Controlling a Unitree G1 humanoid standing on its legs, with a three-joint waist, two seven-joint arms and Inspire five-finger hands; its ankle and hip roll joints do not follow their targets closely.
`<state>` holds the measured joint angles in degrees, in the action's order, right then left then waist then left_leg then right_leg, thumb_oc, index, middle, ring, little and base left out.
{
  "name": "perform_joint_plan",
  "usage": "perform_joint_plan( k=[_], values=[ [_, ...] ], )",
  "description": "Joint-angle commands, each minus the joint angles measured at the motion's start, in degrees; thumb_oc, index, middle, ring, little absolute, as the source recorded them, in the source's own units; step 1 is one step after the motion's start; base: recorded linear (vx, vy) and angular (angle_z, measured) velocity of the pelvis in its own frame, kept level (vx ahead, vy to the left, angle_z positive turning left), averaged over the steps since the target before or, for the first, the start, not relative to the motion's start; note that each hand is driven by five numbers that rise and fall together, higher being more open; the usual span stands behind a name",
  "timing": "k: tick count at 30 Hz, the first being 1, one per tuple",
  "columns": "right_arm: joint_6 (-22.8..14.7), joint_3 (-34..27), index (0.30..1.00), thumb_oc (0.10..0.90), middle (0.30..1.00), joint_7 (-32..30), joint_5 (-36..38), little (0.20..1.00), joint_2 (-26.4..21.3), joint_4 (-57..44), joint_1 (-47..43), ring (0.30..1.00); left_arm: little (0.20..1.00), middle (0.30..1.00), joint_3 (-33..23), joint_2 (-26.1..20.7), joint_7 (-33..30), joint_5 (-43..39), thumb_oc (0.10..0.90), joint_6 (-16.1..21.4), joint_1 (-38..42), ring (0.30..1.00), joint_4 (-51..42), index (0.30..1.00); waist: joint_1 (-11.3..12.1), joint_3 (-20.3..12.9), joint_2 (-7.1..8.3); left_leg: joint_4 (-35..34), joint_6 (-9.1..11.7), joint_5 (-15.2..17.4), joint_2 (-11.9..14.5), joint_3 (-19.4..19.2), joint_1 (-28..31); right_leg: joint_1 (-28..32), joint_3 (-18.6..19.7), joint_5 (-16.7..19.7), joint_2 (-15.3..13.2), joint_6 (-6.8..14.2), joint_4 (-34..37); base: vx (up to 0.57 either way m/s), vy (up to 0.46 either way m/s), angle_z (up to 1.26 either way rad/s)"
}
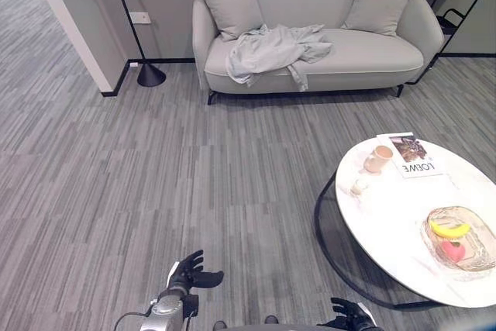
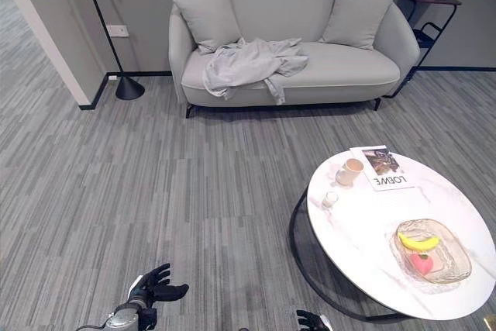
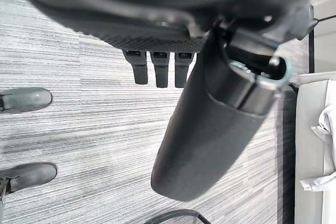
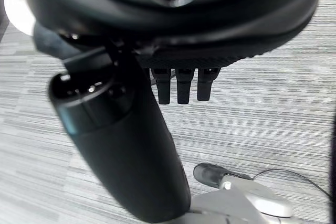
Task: Hang the clothes on the sofa on the clothes rack.
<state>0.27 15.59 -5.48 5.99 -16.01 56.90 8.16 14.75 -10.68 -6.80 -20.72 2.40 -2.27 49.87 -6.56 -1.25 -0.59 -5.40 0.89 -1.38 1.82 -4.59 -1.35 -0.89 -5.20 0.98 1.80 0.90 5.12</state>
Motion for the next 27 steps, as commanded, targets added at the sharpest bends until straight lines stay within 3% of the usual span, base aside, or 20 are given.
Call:
perform_joint_plan(
  k=[1,2,3,4,5,7,8,9,10,12,13,14,15,18,21,22,24,26,27],
  values=[
    [-1.9,-1.0,0.900,0.800,0.900,-0.4,2.3,0.900,-3.1,-4.0,-1.5,0.900,0.900,0.900,-0.1,-1.3,1.3,1.1,0.800,2.7,2.7,0.900,-1.1,0.900,0.9,1.5,-0.22,0.4,2.8,-0.7,2.3,-1.2,7.2,0.9,4.7,1.8,-0.8,1.5,-0.1,0.03,-0.018,-0.06],
    [-1.9,-1.0,0.900,0.800,0.900,-0.4,2.3,0.900,-3.1,-4.0,-1.5,0.900,0.900,0.900,-0.1,-1.3,1.3,1.1,0.800,2.7,2.7,0.900,-1.1,0.900,0.9,1.6,-0.22,0.4,2.8,-0.7,2.3,-1.2,7.2,0.9,4.7,1.8,-0.8,1.5,-0.1,-0.02,-0.104,-0.08],
    [-2.2,-1.1,0.900,0.800,0.900,-0.6,2.8,0.900,-3.9,-5.8,-1.7,0.900,0.900,0.900,0.0,-1.5,1.6,2.5,0.800,2.2,2.2,0.900,-0.8,0.900,1.3,3.7,0.78,10.2,2.5,-1.6,2.5,-1.1,3.4,1.5,5.1,2.0,-1.4,0.8,-0.3,-0.03,-0.096,-0.05],
    [-2.2,-1.1,0.900,0.800,0.900,-0.6,2.8,0.900,-3.9,-5.8,-1.7,0.900,0.900,0.900,0.0,-1.5,1.6,2.5,0.800,2.2,2.2,0.900,-0.8,0.900,1.2,3.6,0.72,10.9,2.5,-1.3,2.6,-1.0,3.0,1.3,5.0,2.0,-1.4,0.8,-0.4,-0.05,-0.205,0.12],
    [-2.4,-1.2,0.900,0.800,0.900,-0.8,3.2,0.900,-4.5,-7.7,-1.5,0.900,0.900,0.900,0.2,-1.7,1.8,3.2,0.800,1.9,1.9,0.900,-0.7,0.900,1.7,5.7,2.25,22.3,2.1,0.2,2.3,-0.3,-2.2,1.8,5.5,2.7,-2.3,0.5,-1.2,-0.06,-0.185,0.21],
    [-2.7,-0.7,0.900,0.800,0.900,-1.4,4.1,0.900,-5.2,-9.0,-2.3,0.900,0.900,0.900,-0.2,-1.9,1.6,3.4,0.800,1.7,1.5,0.900,-0.2,0.900,3.0,9.0,4.04,37.3,2.0,0.9,0.3,1.3,-11.1,3.7,5.6,3.4,-3.6,0.1,-1.4,0.07,-0.273,0.32],
    [-2.2,0.0,0.900,0.800,0.900,-1.4,3.4,0.900,-4.9,-8.8,-3.1,0.900,0.900,0.900,-1.0,-2.1,1.6,4.2,0.800,1.8,1.3,0.900,1.0,0.900,4.3,9.5,4.25,38.9,2.4,1.6,0.7,-0.2,-15.9,6.0,6.0,3.6,-2.9,-0.2,-0.3,0.18,-0.180,0.19],
    [-2.2,0.0,0.900,0.800,0.900,-1.4,3.4,0.900,-4.9,-8.8,-3.1,0.900,0.900,0.900,-1.0,-2.1,1.6,4.2,0.800,1.9,1.3,0.900,1.0,0.900,4.5,9.7,4.23,39.0,2.4,1.7,0.8,-0.4,-15.7,6.2,6.1,3.6,-2.9,-0.2,-0.3,0.46,-0.086,0.18],
    [-1.8,0.1,0.900,0.800,0.900,-0.9,2.8,0.900,-4.4,-8.6,-2.7,0.900,0.900,0.900,-2.1,-2.1,1.9,3.9,0.800,1.5,-0.1,0.900,2.1,0.900,6.1,8.7,4.22,24.5,2.6,0.2,0.2,-2.0,-15.1,8.5,7.8,3.8,-2.3,0.2,-0.1,0.49,0.002,0.02],
    [-2.2,0.2,0.900,0.800,0.900,-0.6,2.6,0.900,-4.5,-8.7,-3.1,0.900,0.900,0.900,-2.4,-2.5,1.8,4.3,0.800,1.6,-0.9,0.900,2.8,0.900,7.3,8.0,3.76,4.3,3.6,-4.5,1.4,-2.1,-12.9,10.2,8.2,6.5,-2.3,1.1,-0.1,0.47,0.013,-0.45],
    [-2.2,0.2,0.900,0.800,0.900,-0.6,2.6,0.900,-4.5,-8.7,-3.1,0.900,0.900,0.900,-2.4,-2.5,1.8,4.3,0.800,1.6,-0.9,0.900,2.8,0.900,7.3,7.9,3.76,3.8,3.6,-4.8,1.4,-2.1,-12.7,10.2,8.2,6.5,-2.3,1.1,-0.1,0.62,0.017,-0.96],
    [-2.8,0.7,0.900,0.800,0.900,-0.6,1.2,0.900,-4.5,-7.8,-3.8,0.900,0.900,0.900,-4.2,-2.9,1.4,3.9,0.800,2.1,-1.1,0.900,3.3,0.900,8.6,6.2,3.98,0.4,4.5,-2.2,1.7,1.7,-18.5,12.6,7.5,7.2,-3.2,0.7,-0.2,0.67,0.056,-0.70],
    [-2.5,0.4,0.900,0.800,0.900,-0.5,0.8,0.900,-4.1,-7.9,-3.5,0.900,0.900,0.900,-5.2,-2.8,1.3,3.5,0.800,2.0,-1.1,0.900,4.0,0.900,8.7,5.2,3.70,0.4,5.1,-4.0,1.8,1.4,-17.2,13.5,7.4,6.9,-3.6,0.4,-0.3,0.89,0.093,-0.43],
    [-2.4,0.1,0.900,0.800,0.900,0.1,0.3,0.900,-2.8,-8.3,-2.4,0.900,0.900,0.900,-7.2,-2.7,0.6,2.9,0.800,2.1,-1.9,0.900,4.0,0.900,9.9,1.2,5.01,0.4,4.6,-6.9,0.0,2.3,-14.6,14.5,7.8,8.9,-7.3,-1.2,-3.5,0.67,0.131,-0.31],
    [-2.3,0.4,0.900,0.800,0.900,1.3,-1.1,0.900,-2.9,-8.4,-1.8,0.900,0.900,0.900,-9.4,-3.0,0.6,1.5,0.800,2.5,-2.6,0.900,3.4,0.900,11.4,-0.3,5.64,0.4,3.5,-4.1,-2.9,2.3,-8.7,14.3,5.6,9.1,-10.5,-2.4,-12.5,0.89,0.214,-0.55],
    [-2.4,0.1,0.900,0.800,0.900,1.5,-1.0,0.900,-3.5,-9.7,-2.3,0.900,0.900,0.900,-9.8,-3.5,0.3,0.8,0.800,2.5,-2.3,0.900,3.2,0.900,11.0,1.1,4.57,0.4,2.9,-2.0,-3.7,1.5,-4.1,12.0,2.4,9.9,-11.6,-3.5,-20.1,0.94,0.282,-0.23],
    [-2.3,-0.6,0.900,0.800,0.900,1.3,-1.2,0.900,-4.0,-10.5,-2.7,0.900,0.900,0.900,-9.8,-4.2,0.2,0.7,0.800,2.7,-1.6,0.900,2.8,0.900,10.1,2.9,2.85,0.4,2.1,-0.4,-3.1,1.3,-0.6,7.2,1.2,8.1,-11.7,-3.7,-26.1,0.46,0.159,-0.21],
    [-2.2,-1.0,0.900,0.800,0.900,1.2,-1.4,0.900,-4.1,-11.3,-2.6,0.900,0.900,0.900,-10.0,-4.3,0.1,0.7,0.800,2.7,-1.3,0.900,3.2,0.900,9.7,3.8,2.41,0.4,2.0,0.3,-3.1,1.3,1.1,5.0,0.6,6.7,-11.8,-3.7,-27.6,0.33,0.059,0.14],
    [-2.2,-1.2,0.900,0.800,0.900,1.3,-1.9,0.900,-4.5,-12.7,-2.3,0.900,0.900,0.900,-10.4,-4.5,-0.2,0.3,0.800,3.0,-0.9,0.900,3.0,0.900,8.9,5.0,1.51,0.4,2.5,0.9,-2.5,1.7,3.0,0.5,-0.8,3.8,-10.3,-2.7,-26.2,0.39,0.030,0.11]
  ],
)
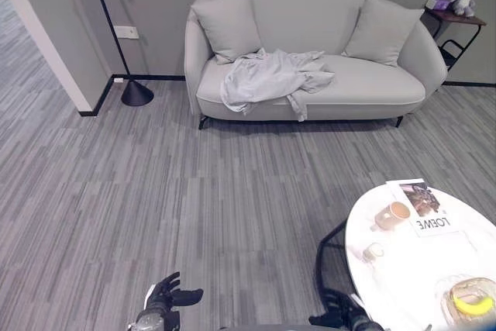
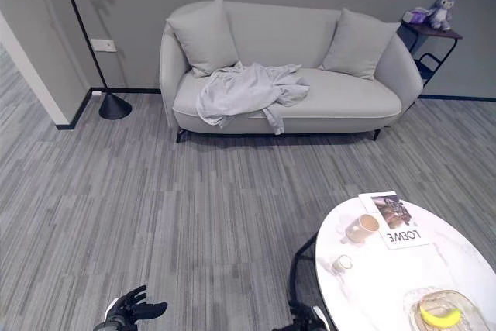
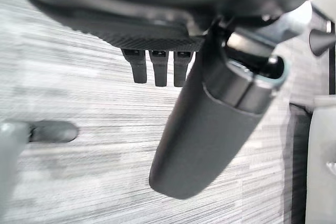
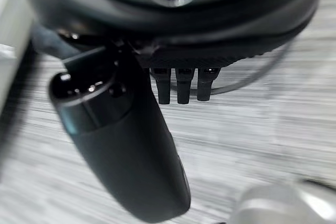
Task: Hang the clothes on the sofa on the clothes rack.
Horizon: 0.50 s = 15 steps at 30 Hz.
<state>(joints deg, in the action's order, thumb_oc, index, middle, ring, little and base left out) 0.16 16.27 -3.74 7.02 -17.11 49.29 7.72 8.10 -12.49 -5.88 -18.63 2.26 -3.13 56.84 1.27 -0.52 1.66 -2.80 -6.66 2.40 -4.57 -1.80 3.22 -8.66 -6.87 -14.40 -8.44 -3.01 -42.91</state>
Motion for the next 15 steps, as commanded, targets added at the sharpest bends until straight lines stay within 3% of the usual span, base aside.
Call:
perform_joint_plan(
  k=[1,3,5,6,9,12,13,15],
  values=[
    [-2.0,-1.9,0.900,0.800,0.900,-0.4,-2.9,0.900,-3.4,-5.1,-1.9,0.900,0.900,0.900,-3.7,-2.7,-1.1,-1.7,0.800,3.1,-0.1,0.900,-3.9,0.900,1.0,4.5,-0.68,-2.2,10.1,-2.8,3.8,-1.1,-1.2,8.4,0.9,18.9,-0.2,1.2,21.6,0.40,-0.027,-0.03],
    [-2.0,-2.2,0.900,0.800,0.900,-0.3,-3.4,0.900,-4.3,-5.7,-1.9,0.900,0.900,0.900,-3.7,-2.7,-1.4,-2.0,0.800,3.8,-0.1,0.900,-4.9,0.900,0.0,5.2,-1.94,-2.2,11.0,-3.0,4.5,-0.8,0.4,5.1,-0.3,16.2,1.7,2.7,28.6,0.35,-0.068,-0.09],
    [-1.6,-1.5,0.900,0.800,0.900,0.0,-4.7,0.900,-5.3,-6.0,-1.4,0.900,0.900,0.900,-3.4,-2.2,-1.0,-2.0,0.800,3.9,-0.5,0.900,-5.6,0.900,-2.0,6.8,-2.67,-2.2,11.0,-3.1,4.2,1.1,3.4,0.0,1.7,17.3,7.2,5.5,43.4,0.56,-0.165,0.18],
    [-1.4,-1.4,0.900,0.800,0.900,0.1,-4.8,0.900,-5.4,-6.0,-1.0,0.900,0.900,0.900,-3.7,-2.1,-0.6,-1.7,0.800,3.8,-0.5,0.900,-5.5,0.900,-2.9,6.7,-2.66,-2.2,10.9,-2.7,4.2,1.5,4.1,-1.5,2.6,17.6,8.6,6.2,47.5,0.51,-0.186,0.31],
    [-1.2,-1.1,0.900,0.800,0.900,0.2,-4.2,0.900,-5.7,-5.9,-1.4,0.900,0.900,0.900,-3.5,-1.9,0.1,-2.1,0.800,3.9,0.1,0.900,-5.0,0.900,-5.2,7.2,-3.09,-2.2,10.9,-3.3,5.2,3.1,7.1,-10.7,2.9,16.4,11.0,8.6,47.9,0.48,-0.231,0.85],
    [-1.3,-0.7,0.900,0.800,0.900,0.6,-3.9,0.900,-6.1,-6.9,-0.5,0.900,0.900,0.900,-2.4,-1.6,0.9,-1.5,0.800,3.8,-0.4,0.900,-5.6,0.900,-5.1,6.5,-2.68,-2.2,10.2,-5.1,6.1,4.2,10.0,-7.0,3.2,16.7,11.7,8.4,47.9,0.43,-0.261,1.19],
    [-1.4,-1.2,0.900,0.800,0.900,0.6,-3.0,0.900,-6.4,-6.9,0.1,0.900,0.900,0.900,-2.2,-1.3,1.1,-2.3,0.800,3.6,-1.0,0.900,-5.8,0.900,-5.4,5.7,-1.93,3.8,10.0,-7.7,7.1,2.7,9.4,-4.1,3.8,18.6,11.1,8.8,47.9,0.51,-0.389,0.49],
    [-1.7,-1.6,0.900,0.800,0.900,0.5,-1.9,0.900,-6.7,-7.0,0.7,0.900,0.900,0.900,-1.7,-1.2,1.5,-2.8,0.800,3.4,-1.8,0.900,-6.4,0.900,-5.3,5.1,-0.10,14.4,9.4,-6.7,7.7,0.2,6.3,-0.6,3.8,19.1,9.6,8.1,47.9,0.52,-0.473,0.51]
  ],
)
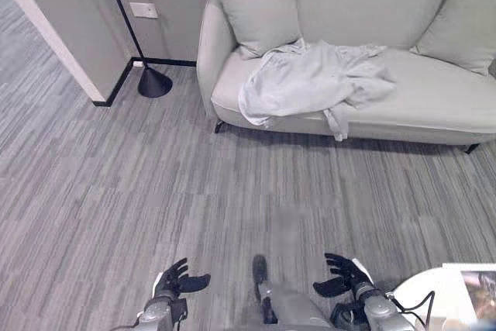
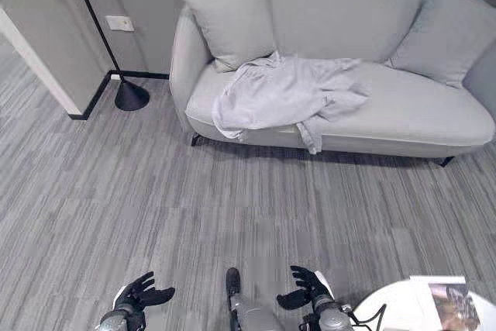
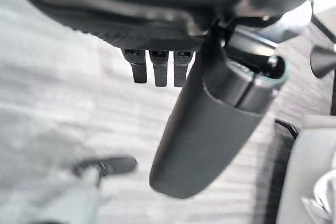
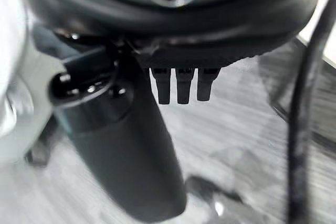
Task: Hang the clothes on the sofa on the clothes rack.
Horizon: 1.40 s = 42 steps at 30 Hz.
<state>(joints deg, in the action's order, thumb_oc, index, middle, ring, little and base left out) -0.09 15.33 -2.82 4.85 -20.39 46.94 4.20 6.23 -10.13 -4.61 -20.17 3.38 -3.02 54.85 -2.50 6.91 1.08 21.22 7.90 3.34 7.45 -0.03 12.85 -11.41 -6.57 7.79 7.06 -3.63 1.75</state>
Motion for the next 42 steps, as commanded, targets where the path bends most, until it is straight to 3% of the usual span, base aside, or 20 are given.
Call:
perform_joint_plan(
  k=[1,3,6,7,8,9,10,15,17,20,22,23,24,26,29,30,34,36,40,42],
  values=[
    [-1.3,-1.1,0.900,0.800,0.900,-0.6,0.3,0.900,-4.2,-5.0,4.7,0.900,0.900,0.900,1.1,-3.7,0.8,-1.1,0.800,1.7,-2.4,0.900,-6.0,0.900,-0.9,-1.3,2.39,7.0,-5.6,-5.5,-4.6,-1.8,-9.7,6.2,4.2,-2.8,-7.0,7.6,3.2,0.48,-0.524,0.43],
    [-0.9,-1.4,0.900,0.800,0.900,-1.4,1.3,0.900,-4.4,-4.1,3.6,0.900,0.900,0.900,1.1,-3.4,0.4,-1.3,0.800,1.5,-1.5,0.900,-5.6,0.900,0.5,0.8,4.39,19.6,-5.8,-2.4,-5.2,-2.0,-17.8,9.9,5.2,-2.8,-8.2,6.6,3.2,0.31,-0.408,0.09],
    [-0.9,-1.6,0.900,0.800,0.900,-1.6,1.7,0.900,-4.2,-3.9,3.3,0.900,0.900,0.900,1.1,-3.2,0.4,-1.9,0.800,1.4,-1.1,0.900,-5.5,0.900,1.2,1.7,4.00,19.1,-5.9,-1.7,-4.1,-3.2,-22.1,12.0,5.6,-3.2,-7.2,5.8,3.2,0.20,-0.154,-0.29],
    [-1.1,-2.0,0.900,0.800,0.900,-1.6,1.9,0.900,-4.2,-4.3,3.5,0.900,0.900,0.900,1.2,-3.5,0.8,-1.7,0.800,1.3,-1.3,0.900,-5.7,0.900,1.8,1.5,4.02,7.9,-5.5,-2.8,-3.8,-4.5,-23.3,13.3,6.0,-2.6,-6.6,5.8,3.2,0.47,-0.117,-0.67],
    [-1.2,-2.3,0.900,0.800,0.900,-1.5,1.8,0.900,-4.2,-4.2,3.8,0.900,0.900,0.900,2.0,-3.8,0.9,-0.3,0.800,1.3,-2.2,0.900,-6.2,0.900,2.6,1.9,3.59,-11.1,-4.5,-5.3,-3.8,-5.6,-21.3,15.8,6.5,-2.7,-6.2,6.2,3.2,0.74,-0.141,-1.14],
    [-1.4,-2.4,0.900,0.800,0.900,-1.6,1.4,0.900,-4.0,-3.4,3.3,0.900,0.900,0.900,1.6,-4.2,1.0,0.6,0.800,1.1,-2.1,0.900,-5.1,0.900,4.1,1.6,2.63,-24.5,-3.7,-7.6,-4.2,-3.7,-22.3,17.8,6.3,-3.5,-5.4,6.2,3.2,0.63,-0.061,-0.53],
    [-1.5,-2.3,0.900,0.800,0.900,-1.8,1.2,0.900,-3.7,-3.0,3.2,0.900,0.900,0.900,1.5,-4.1,0.9,0.7,0.800,1.1,-2.1,0.900,-4.4,0.900,4.6,1.6,2.79,-26.2,-3.4,-7.7,-4.1,-3.0,-23.5,18.3,6.5,-3.7,-5.3,6.1,3.2,0.62,-0.030,-0.22],
    [-1.5,-1.0,0.900,0.800,0.900,-1.3,-0.7,0.900,-2.5,-2.0,3.5,0.900,0.900,0.900,-0.4,-4.0,0.7,1.4,0.800,0.8,-3.6,0.900,0.9,0.900,5.8,-2.2,3.22,-26.2,-2.6,-9.4,-5.2,0.1,-21.9,19.4,9.0,-4.0,-6.3,4.9,3.2,0.40,0.072,-0.50],
    [-1.6,-0.3,0.900,0.800,0.900,-1.0,-0.8,0.900,-2.1,-2.1,3.2,0.900,0.900,0.900,-1.1,-4.2,0.7,2.0,0.800,0.9,-3.8,0.900,4.4,0.900,6.2,-3.9,4.21,-26.2,-2.8,-8.5,-6.4,-1.3,-20.4,20.6,8.7,-2.5,-9.4,4.3,3.2,0.45,0.135,-1.07],
    [-1.9,-1.3,0.900,0.800,0.900,-1.2,-1.4,0.900,-1.8,-2.5,3.5,0.900,0.900,0.900,-1.1,-4.5,0.6,2.9,0.800,0.9,-3.9,0.900,4.6,0.900,6.4,-5.6,3.72,-26.2,-3.7,-6.8,-8.2,-2.8,-17.3,19.1,6.1,-2.3,-13.5,2.7,-7.6,0.39,0.199,-0.41],
    [-1.6,-2.0,0.900,0.800,0.900,-1.6,-1.8,0.900,-2.1,-3.9,3.7,0.900,0.900,0.900,-0.8,-4.9,0.0,2.3,0.800,0.9,-3.5,0.900,2.9,0.900,5.1,-2.7,1.55,-26.2,-4.1,-5.7,-7.5,-3.0,-12.6,14.2,4.5,-2.9,-13.4,1.4,-19.8,0.34,0.145,0.34],
    [-1.5,-2.5,0.900,0.800,0.900,-1.6,-2.0,0.900,-2.1,-4.5,4.4,0.900,0.900,0.900,-1.1,-5.4,-0.3,1.9,0.800,1.4,-3.3,0.900,1.0,0.900,4.7,-0.7,0.43,-26.2,-3.8,-5.1,-6.8,-2.0,-10.1,11.5,3.6,-5.6,-14.6,2.0,-18.7,0.41,-0.107,0.09],
    [-1.4,-2.8,0.900,0.800,0.900,-1.3,-2.0,0.900,-2.7,-4.2,4.1,0.900,0.900,0.900,-1.4,-5.6,-0.8,0.7,0.800,2.2,-2.5,0.900,-1.2,0.900,4.5,-0.4,-0.23,-26.2,-2.9,-4.2,-5.6,-1.6,-9.5,9.3,1.3,-6.0,-16.4,4.0,-6.3,0.40,-0.194,-0.02],
    [-1.1,-2.1,0.900,0.800,0.900,-1.3,-2.0,0.900,-2.7,-3.1,3.7,0.900,0.900,0.900,-1.5,-5.5,-1.2,0.2,0.800,2.5,-1.9,0.900,-2.3,0.900,3.3,0.5,-0.42,-26.2,-2.8,-4.0,-5.1,-0.7,-8.8,4.7,2.6,-5.1,-14.3,5.7,3.2,0.20,-0.219,-0.06],
    [-1.2,-1.8,0.900,0.800,0.900,-1.3,-2.4,0.900,-3.3,-2.7,4.2,0.900,0.900,0.900,-0.5,-6.0,-1.2,0.8,0.800,2.4,-1.2,0.900,-2.7,0.900,2.5,1.2,-0.22,-26.2,-3.7,-4.1,-4.8,0.9,-8.7,3.5,7.2,-7.1,-12.6,6.0,3.2,0.08,-0.169,0.17],
    [-0.8,-1.3,0.900,0.800,0.900,-1.1,-2.5,0.900,-3.3,-2.3,4.7,0.900,0.900,0.900,0.1,-5.4,-1.1,-0.1,0.800,2.7,-0.9,0.900,-4.0,0.900,2.1,1.4,0.52,-26.2,-4.1,-4.6,-4.0,1.2,-9.3,3.3,6.7,-5.1,-12.6,7.0,3.2,0.09,-0.258,1.20],
    [-1.0,-1.8,0.900,0.800,0.900,-0.7,-1.4,0.900,-4.4,-3.2,5.8,0.900,0.900,0.900,1.8,-5.3,-0.5,-0.6,0.800,2.7,-1.9,0.900,-5.7,0.900,1.5,0.7,0.84,-26.2,-4.3,-6.0,-2.0,1.2,-10.6,3.5,6.1,-4.4,-12.3,7.1,3.2,0.07,-0.226,1.28],
    [-1.0,-3.1,0.900,0.800,0.900,-1.2,-0.5,0.900,-5.2,-3.3,6.3,0.900,0.900,0.900,2.7,-5.4,-0.3,-1.4,0.800,2.6,-2.7,0.900,-8.1,0.900,0.9,0.5,0.60,-26.2,-4.1,-7.4,0.1,0.4,-10.6,3.9,5.5,-4.2,-11.7,7.1,3.2,0.13,-0.304,0.09],
    [-1.1,-4.0,0.900,0.800,0.900,-1.6,0.0,0.900,-5.9,-4.5,7.0,0.900,0.900,0.900,3.4,-5.4,-0.1,-1.5,0.800,2.1,-3.2,0.900,-9.2,0.900,0.4,0.6,0.05,-25.7,-4.7,-9.3,0.9,0.1,-9.4,5.0,6.0,-4.2,-10.8,6.5,3.2,0.08,-0.128,0.05],
    [-1.2,-4.9,0.900,0.800,0.900,-1.8,0.3,0.900,-7.2,-6.3,7.3,0.900,0.900,0.900,4.0,-5.4,0.2,-1.6,0.800,1.6,-3.4,0.900,-11.4,0.900,-0.8,1.3,-0.15,-15.6,-5.9,-8.8,0.5,0.9,-13.1,6.3,6.9,-3.8,-10.8,5.0,3.2,0.04,-0.123,0.03]
  ],
)
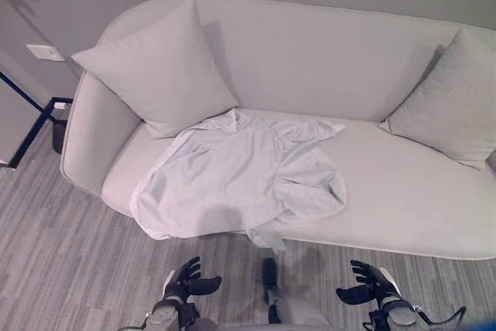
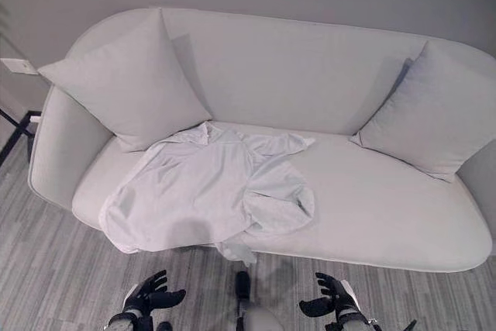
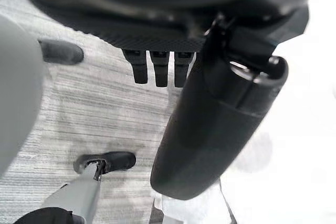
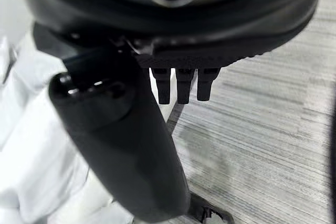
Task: Hang the clothes on the sofa on the clothes rack.
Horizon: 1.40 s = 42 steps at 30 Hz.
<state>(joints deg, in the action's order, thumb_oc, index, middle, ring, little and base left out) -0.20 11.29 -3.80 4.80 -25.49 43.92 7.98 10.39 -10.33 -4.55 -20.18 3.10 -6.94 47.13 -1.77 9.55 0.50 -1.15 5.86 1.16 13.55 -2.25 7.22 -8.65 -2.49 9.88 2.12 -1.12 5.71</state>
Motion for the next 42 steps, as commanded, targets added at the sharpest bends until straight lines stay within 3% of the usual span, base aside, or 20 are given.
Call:
perform_joint_plan(
  k=[1,2,3,4,5,6,7,8,10,14,16,20,22,23,24,26,27,30,35,42],
  values=[
    [-1.1,-0.9,0.900,0.800,0.900,-0.9,0.4,0.900,-2.1,-3.3,3.6,0.900,0.900,0.900,-0.1,-5.2,0.1,-1.6,0.800,1.9,0.5,0.900,-3.7,0.900,-1.5,-1.3,0.42,6.8,-3.9,-6.6,-5.6,3.2,-7.6,3.6,2.8,-5.9,-5.9,2.5,-0.7,-0.07,-0.090,0.17],
    [-1.2,-1.2,0.900,0.800,0.900,-1.2,0.7,0.900,-2.7,-4.4,3.4,0.900,0.900,0.900,0.2,-5.2,0.1,-1.8,0.800,1.7,1.0,0.900,-4.1,0.900,-1.7,0.4,1.30,15.8,-4.2,-5.5,-6.7,3.6,-12.0,4.0,2.9,-4.8,-6.7,1.6,-0.7,-0.12,-0.123,0.25],
    [-1.3,-0.8,0.900,0.800,0.900,-1.8,1.1,0.900,-3.5,-5.4,2.0,0.900,0.900,0.900,0.0,-5.5,-0.2,-2.0,0.800,1.9,2.1,0.900,-4.6,0.900,-1.6,3.2,1.94,21.8,-3.9,-4.1,-5.6,3.7,-16.0,5.1,2.9,-5.0,-7.3,1.7,-0.7,0.03,-0.035,0.26],
    [-1.1,-1.5,0.900,0.800,0.900,-2.0,1.3,0.900,-3.9,-5.8,2.0,0.900,0.900,0.900,-0.7,-5.7,-0.2,-2.5,0.800,1.7,2.1,0.900,-5.4,0.900,-0.9,2.6,1.04,12.4,-3.7,-4.6,-2.1,3.0,-14.2,6.2,2.7,-6.0,-7.4,2.6,-0.7,0.10,0.021,0.39],
    [-1.1,-1.5,0.900,0.800,0.900,-2.0,1.3,0.900,-3.9,-5.8,2.0,0.900,0.900,0.900,-0.7,-5.7,-0.2,-2.5,0.800,1.7,2.1,0.900,-5.4,0.900,-0.9,2.7,1.05,12.3,-3.7,-4.6,-2.1,3.0,-14.1,6.3,2.8,-6.0,-7.4,2.6,-0.7,0.28,0.254,0.45],
    [-1.3,-2.6,0.900,0.800,0.900,-2.6,1.5,0.900,-4.3,-6.3,1.5,0.900,0.900,0.900,-0.5,-5.9,-0.5,-2.2,0.800,1.5,1.7,0.900,-5.1,0.900,0.1,1.7,0.56,1.1,-2.1,-7.7,-0.6,5.1,-15.5,5.9,3.0,-5.4,-8.1,3.7,-0.7,0.23,0.273,0.18],
    [-1.3,-3.1,0.900,0.800,0.900,-2.4,1.7,0.900,-4.5,-6.3,1.5,0.900,0.900,0.900,-0.8,-6.0,-0.5,-2.2,0.800,1.9,1.4,0.900,-5.1,0.900,0.5,0.6,0.08,-3.8,-1.4,-7.0,-0.9,6.5,-13.6,6.0,3.6,-6.6,-8.1,4.2,-0.7,0.30,0.386,0.08],
    [-1.4,-3.5,0.900,0.800,0.900,-2.4,2.2,0.900,-4.1,-7.1,1.5,0.900,0.900,0.900,-0.9,-5.9,-0.4,-2.1,0.800,1.8,1.4,0.900,-4.7,0.900,0.2,0.1,-0.28,-3.8,-0.6,-7.2,-0.9,6.6,-13.2,5.9,3.7,-6.7,-8.8,3.9,-0.7,0.23,0.373,-0.47],
    [-1.7,-5.0,0.900,0.800,0.900,-3.0,2.9,0.900,-3.9,-9.7,0.5,0.900,0.900,0.900,-0.9,-6.1,-0.8,-1.8,0.800,2.4,2.2,0.900,-4.2,0.900,-0.3,-0.3,-0.10,-3.8,-0.2,-8.5,-2.4,4.9,-13.0,4.8,4.0,-5.8,-11.4,2.8,-0.7,0.17,0.475,-0.88],
    [-2.7,-5.8,0.900,0.800,0.900,-4.3,2.7,0.900,-4.5,-13.5,-2.4,0.900,0.900,0.900,-2.1,-8.7,-1.1,-1.6,0.800,3.2,3.6,0.900,-5.4,0.900,0.4,-0.2,1.01,-3.8,-1.1,-6.1,-5.7,1.6,-11.6,3.1,3.6,-6.1,-14.6,2.0,-0.7,0.10,0.336,-0.47],
    [-3.0,-7.6,0.900,0.800,0.900,-5.5,1.2,0.900,-5.1,-18.0,-3.2,0.900,0.900,0.900,-3.8,-9.6,-1.9,-1.9,0.800,3.7,4.1,0.900,-5.8,0.900,0.6,0.5,1.64,-3.8,-1.9,-3.5,-9.0,0.4,-9.7,4.0,1.9,-5.2,-17.1,1.9,-0.7,0.14,0.418,-0.36],
    [-2.8,-8.3,0.900,0.800,0.900,-5.6,-0.6,0.900,-5.9,-20.5,-3.5,0.900,0.900,0.900,-4.5,-10.0,-2.0,-2.1,0.800,3.8,3.2,0.900,-7.1,0.900,0.8,1.4,1.51,-3.8,-2.1,-2.4,-9.8,-0.5,-8.2,5.0,-0.4,-3.5,-18.5,2.3,-0.9,0.05,0.134,-0.14],
    [-2.9,-8.8,0.900,0.800,0.900,-5.4,-2.0,0.900,-7.1,-22.7,-3.2,0.900,0.900,0.900,-4.9,-10.0,-1.8,-1.9,0.800,3.9,3.0,0.900,-7.5,0.900,1.0,2.2,1.53,-3.8,-2.0,-1.9,-10.0,-0.3,-7.3,5.2,-0.2,-3.7,-17.3,2.7,-2.1,0.04,0.081,-0.08],
    [-3.2,-9.1,0.900,0.800,0.900,-5.4,-2.4,0.900,-7.7,-23.3,-3.2,0.900,0.900,0.900,-5.1,-9.6,-1.8,-2.0,0.800,4.1,3.0,0.900,-7.7,0.900,0.7,2.4,1.53,-3.8,-2.1,-1.8,-10.2,0.3,-7.0,4.8,0.7,-3.8,-15.5,2.8,-2.5,0.00,-0.003,-0.13],
    [-3.5,-9.3,0.900,0.800,0.900,-5.8,-2.8,0.900,-8.8,-23.8,-4.0,0.900,0.900,0.900,-5.5,-9.4,-2.0,-2.2,0.800,4.2,3.1,0.900,-8.5,0.900,0.4,3.4,1.66,-3.8,-2.3,-1.3,-10.8,1.6,-6.8,2.7,0.6,-3.9,-11.2,3.5,-1.8,-0.02,-0.027,-0.10],
    [-3.7,-9.3,0.900,0.800,0.900,-6.1,-2.9,0.900,-9.4,-24.3,-4.9,0.900,0.900,0.900,-5.6,-9.5,-2.2,-2.4,0.800,4.2,3.2,0.900,-8.9,0.900,0.3,4.3,1.65,-3.8,-2.2,-1.3,-10.7,1.8,-6.6,1.4,-0.7,-4.0,-9.4,3.8,-1.1,-0.04,-0.054,-0.15],
    [-4.0,-9.8,0.900,0.800,0.900,-6.7,-3.4,0.900,-10.5,-24.9,-5.1,0.900,0.900,0.900,-4.9,-9.5,-2.1,-2.0,0.800,4.3,3.4,0.900,-9.5,0.900,-0.1,4.5,1.60,-3.8,-2.8,-1.2,-11.0,2.7,-7.2,-0.4,1.8,-5.7,-6.8,3.5,-0.7,0.00,-0.044,-0.08],
    [-4.0,-10.8,0.900,0.800,0.900,-6.8,-3.4,0.900,-12.4,-25.6,-5.4,0.900,0.900,0.900,-4.2,-9.3,-1.4,-2.3,0.800,4.3,3.1,0.900,-11.4,0.900,-0.2,4.0,1.56,-3.8,-3.3,-1.2,-11.3,3.8,-7.4,-1.2,1.8,-6.6,-5.7,3.2,-0.7,0.07,-0.112,0.66],
    [-3.8,-7.8,0.900,0.800,0.900,-8.9,-3.1,0.900,-17.8,-24.1,-16.1,0.900,0.900,0.900,-0.5,-9.9,-1.1,-4.0,0.800,4.9,3.7,0.900,-17.4,0.900,1.3,6.0,1.47,-3.8,-3.4,-2.0,-11.0,4.4,-11.2,-3.4,0.4,-6.6,-5.6,3.9,-0.7,-0.05,-0.089,0.21],
    [-3.2,3.8,0.900,0.800,0.900,-12.2,-3.3,0.900,-20.7,-15.8,-37.7,0.900,0.900,0.900,2.2,-11.6,-2.3,-5.9,0.800,6.3,6.7,0.900,-22.2,0.900,3.6,10.6,1.05,-3.8,-3.0,-2.7,-10.8,4.4,-15.7,-7.2,0.8,-5.6,-6.0,3.9,-0.7,-0.07,-0.003,0.01]
  ],
)
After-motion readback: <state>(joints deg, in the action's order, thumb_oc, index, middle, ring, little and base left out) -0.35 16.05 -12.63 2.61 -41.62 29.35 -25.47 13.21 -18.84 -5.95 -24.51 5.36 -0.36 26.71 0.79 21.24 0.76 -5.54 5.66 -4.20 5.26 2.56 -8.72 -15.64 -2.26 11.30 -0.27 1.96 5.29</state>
